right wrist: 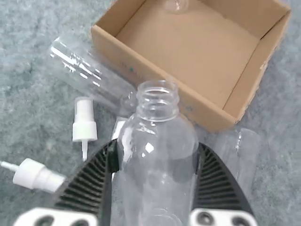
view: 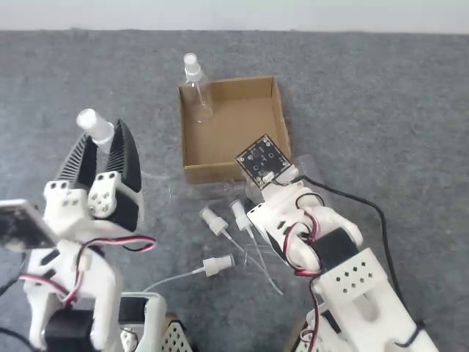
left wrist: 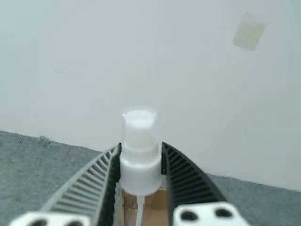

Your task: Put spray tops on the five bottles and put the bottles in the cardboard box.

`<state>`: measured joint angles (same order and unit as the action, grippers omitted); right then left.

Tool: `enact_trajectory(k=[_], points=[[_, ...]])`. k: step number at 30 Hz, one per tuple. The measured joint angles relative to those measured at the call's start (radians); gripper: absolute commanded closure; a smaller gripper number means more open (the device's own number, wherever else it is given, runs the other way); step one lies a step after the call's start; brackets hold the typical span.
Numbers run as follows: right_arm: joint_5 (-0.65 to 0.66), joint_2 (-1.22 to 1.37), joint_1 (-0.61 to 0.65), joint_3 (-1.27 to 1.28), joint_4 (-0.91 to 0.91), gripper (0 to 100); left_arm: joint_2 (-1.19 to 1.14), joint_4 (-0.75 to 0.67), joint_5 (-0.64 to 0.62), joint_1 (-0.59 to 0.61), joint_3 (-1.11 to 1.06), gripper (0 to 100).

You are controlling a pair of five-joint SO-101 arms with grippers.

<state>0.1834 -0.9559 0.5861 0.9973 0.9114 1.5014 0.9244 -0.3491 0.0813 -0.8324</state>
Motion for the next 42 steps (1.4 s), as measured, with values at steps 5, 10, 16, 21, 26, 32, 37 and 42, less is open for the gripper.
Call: enact_trajectory(k=[5,10,16,21,26,32,37,42], points=[[0.000,-0.012,0.000,0.028,-0.044,89.8,0.031,-0.003,-0.003,-0.074,-0.031,99],[-0.002,-0.012,0.040,0.035,-0.063,89.8,0.083,-0.018,-0.003,-0.086,-0.097,99],[-0.002,-0.012,0.077,0.035,-0.069,89.8,0.189,-0.018,-0.003,-0.089,-0.133,99],[-0.002,-0.012,0.077,0.041,-0.074,89.8,0.241,-0.018,-0.003,-0.097,-0.166,99],[-0.002,-0.018,0.077,0.103,-0.141,89.8,0.247,-0.018,-0.003,-0.097,-0.166,99],[0.023,-0.018,0.077,0.126,-0.184,89.8,0.250,-0.018,-0.003,-0.095,-0.166,99],[0.032,-0.018,0.109,0.126,-0.184,89.8,0.250,-0.018,-0.003,-0.100,-0.169,99],[0.037,-0.118,0.143,0.181,-0.184,89.8,0.250,-0.018,-0.003,-0.098,-0.169,99]])
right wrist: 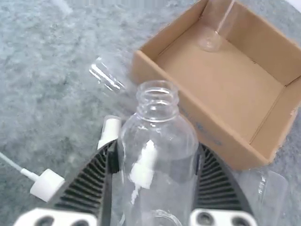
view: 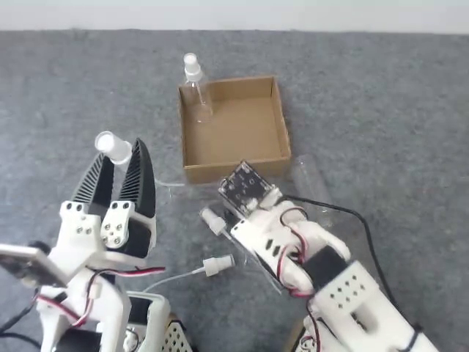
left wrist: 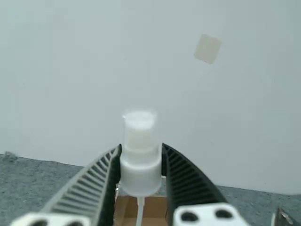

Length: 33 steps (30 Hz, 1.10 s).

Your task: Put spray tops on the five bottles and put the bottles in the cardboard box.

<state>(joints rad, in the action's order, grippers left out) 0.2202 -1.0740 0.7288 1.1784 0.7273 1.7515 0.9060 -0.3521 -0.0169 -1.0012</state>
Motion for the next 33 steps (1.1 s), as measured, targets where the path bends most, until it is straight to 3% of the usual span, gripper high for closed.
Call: enact_trajectory(k=[11,22,33], points=[[0.003,-0.364,0.002,0.161,-0.005,89.6,0.000,0.000,0.000,0.000,-0.020,99],[0.152,-0.374,0.052,0.365,-0.273,89.8,0.000,0.000,0.000,-0.107,-0.020,99],[0.163,-0.374,0.068,0.371,-0.302,89.8,0.000,0.000,0.000,-0.112,-0.020,99]])
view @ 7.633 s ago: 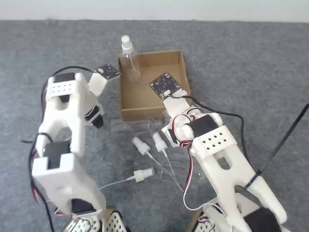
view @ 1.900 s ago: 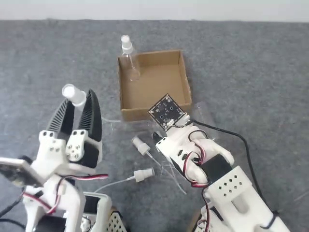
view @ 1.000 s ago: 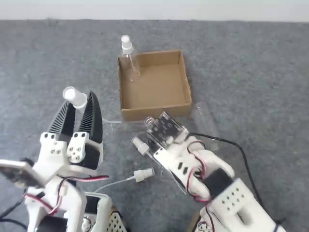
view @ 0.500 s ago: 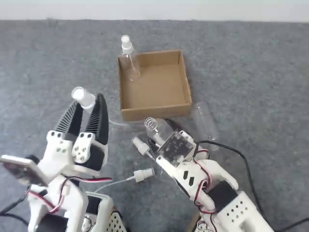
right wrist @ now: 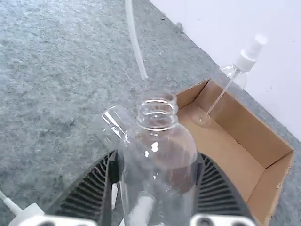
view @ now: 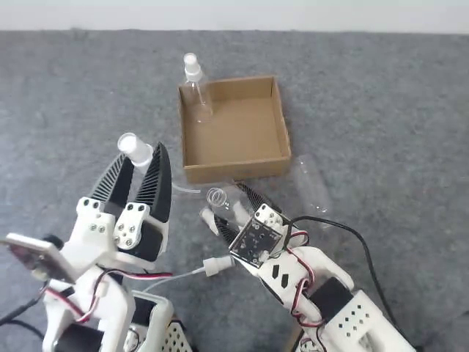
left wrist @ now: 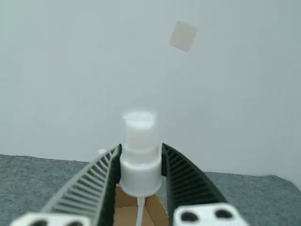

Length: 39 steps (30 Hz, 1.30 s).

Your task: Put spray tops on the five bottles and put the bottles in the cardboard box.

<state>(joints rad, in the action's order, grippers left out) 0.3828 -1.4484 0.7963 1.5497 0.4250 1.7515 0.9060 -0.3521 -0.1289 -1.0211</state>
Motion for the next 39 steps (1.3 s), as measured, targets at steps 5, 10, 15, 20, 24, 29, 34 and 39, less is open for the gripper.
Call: enact_trajectory(k=[5,10,15,20,24,29,34,39], points=[[0.000,0.000,0.000,0.000,0.000,89.8,0.000,0.000,0.000,0.006,0.021,99],[0.000,0.000,0.000,0.000,0.000,89.8,0.000,0.000,-0.002,0.044,0.023,99],[0.000,0.000,0.002,0.000,0.000,89.8,0.000,0.002,-0.002,0.044,0.023,99],[0.000,0.000,0.002,0.000,0.000,89.8,0.000,0.002,-0.002,0.044,0.014,99],[0.000,0.000,0.002,0.000,0.000,89.8,0.000,0.002,-0.002,0.051,0.014,99],[0.000,0.000,0.002,0.000,0.000,89.8,0.000,0.002,-0.002,0.054,0.014,99],[0.000,0.000,0.002,0.000,0.000,89.8,0.000,0.002,-0.002,0.054,-0.009,99],[0.000,0.000,0.002,0.000,0.000,89.8,0.000,-0.014,-0.002,0.054,-0.025,99]])
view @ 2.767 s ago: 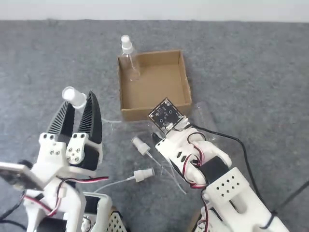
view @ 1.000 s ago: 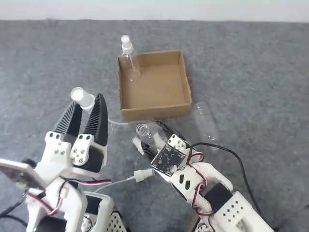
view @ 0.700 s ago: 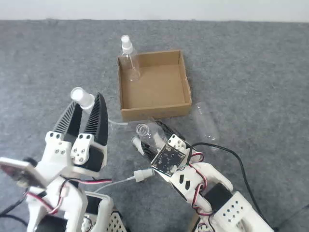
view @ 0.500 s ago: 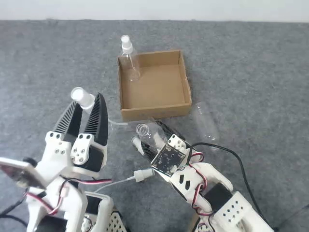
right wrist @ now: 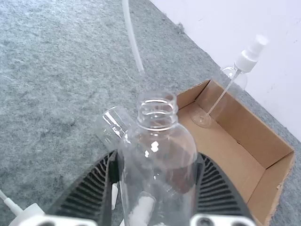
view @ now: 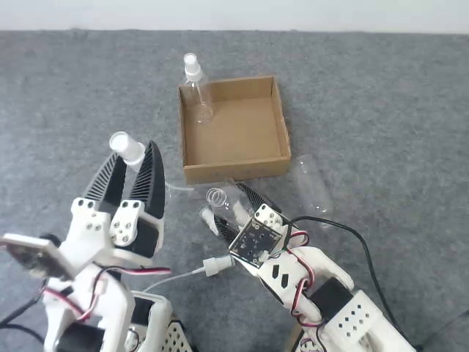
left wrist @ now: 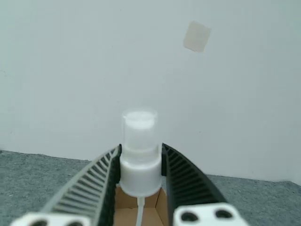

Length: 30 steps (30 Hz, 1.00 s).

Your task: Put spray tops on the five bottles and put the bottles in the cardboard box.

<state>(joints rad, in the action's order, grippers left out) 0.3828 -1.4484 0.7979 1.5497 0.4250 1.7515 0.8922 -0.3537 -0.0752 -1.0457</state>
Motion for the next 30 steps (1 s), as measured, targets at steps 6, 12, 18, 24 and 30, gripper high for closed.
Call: enact_trajectory(k=[6,12,18,24,30], points=[[0.000,0.000,0.057,0.000,0.000,89.8,0.000,-0.077,0.000,0.000,-0.081,99],[0.000,0.000,0.075,0.000,0.000,89.8,0.000,-0.097,-0.002,-0.028,-0.100,99],[0.000,-0.002,0.077,0.021,-0.003,89.8,-0.006,-0.075,-0.002,-0.051,-0.060,99],[0.003,-0.011,0.077,0.026,-0.003,89.8,0.003,0.034,-0.002,-0.060,0.028,99],[0.003,-0.011,0.074,0.026,-0.003,89.8,0.003,0.040,0.000,-0.058,0.031,99]])
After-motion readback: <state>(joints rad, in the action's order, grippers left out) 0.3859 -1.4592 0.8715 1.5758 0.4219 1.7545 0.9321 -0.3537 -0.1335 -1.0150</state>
